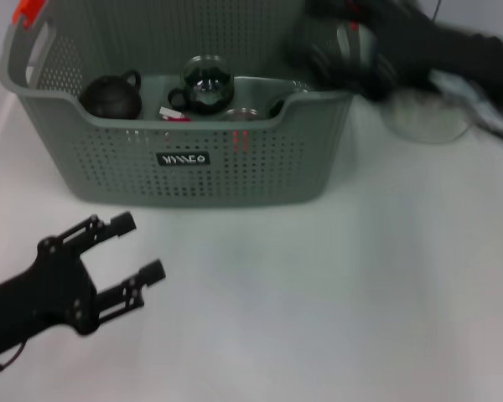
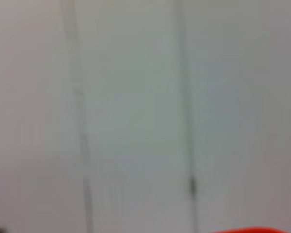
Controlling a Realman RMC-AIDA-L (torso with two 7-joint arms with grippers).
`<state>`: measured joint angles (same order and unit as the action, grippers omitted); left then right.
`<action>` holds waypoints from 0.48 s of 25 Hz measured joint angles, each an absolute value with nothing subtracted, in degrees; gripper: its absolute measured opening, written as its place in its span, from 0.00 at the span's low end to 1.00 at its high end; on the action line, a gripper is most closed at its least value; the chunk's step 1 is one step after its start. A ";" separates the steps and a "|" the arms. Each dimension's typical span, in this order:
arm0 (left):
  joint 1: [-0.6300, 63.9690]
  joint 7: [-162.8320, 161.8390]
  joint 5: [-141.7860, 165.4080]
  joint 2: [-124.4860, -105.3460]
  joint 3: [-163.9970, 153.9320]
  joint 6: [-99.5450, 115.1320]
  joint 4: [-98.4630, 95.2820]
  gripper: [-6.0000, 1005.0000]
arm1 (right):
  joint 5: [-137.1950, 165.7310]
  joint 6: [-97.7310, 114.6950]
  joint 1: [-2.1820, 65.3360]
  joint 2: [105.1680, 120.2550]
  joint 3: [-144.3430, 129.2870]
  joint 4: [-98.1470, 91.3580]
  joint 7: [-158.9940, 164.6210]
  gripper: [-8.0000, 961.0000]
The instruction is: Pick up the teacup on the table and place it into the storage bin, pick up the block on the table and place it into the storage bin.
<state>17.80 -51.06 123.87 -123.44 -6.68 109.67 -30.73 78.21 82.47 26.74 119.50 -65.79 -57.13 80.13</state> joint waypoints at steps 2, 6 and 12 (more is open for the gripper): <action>17.77 -51.07 124.17 -123.07 -6.93 111.09 -31.42 0.76 | 78.27 89.37 22.07 119.23 -63.40 -54.79 74.25 0.78; 18.78 -51.74 126.65 -122.21 -9.65 113.17 -32.72 0.76 | 83.06 96.97 14.56 119.22 -56.39 -48.48 64.75 0.78; 22.84 -52.91 131.25 -121.73 -16.74 112.47 -32.58 0.76 | 91.44 98.64 14.46 119.77 -53.68 -34.29 49.93 0.78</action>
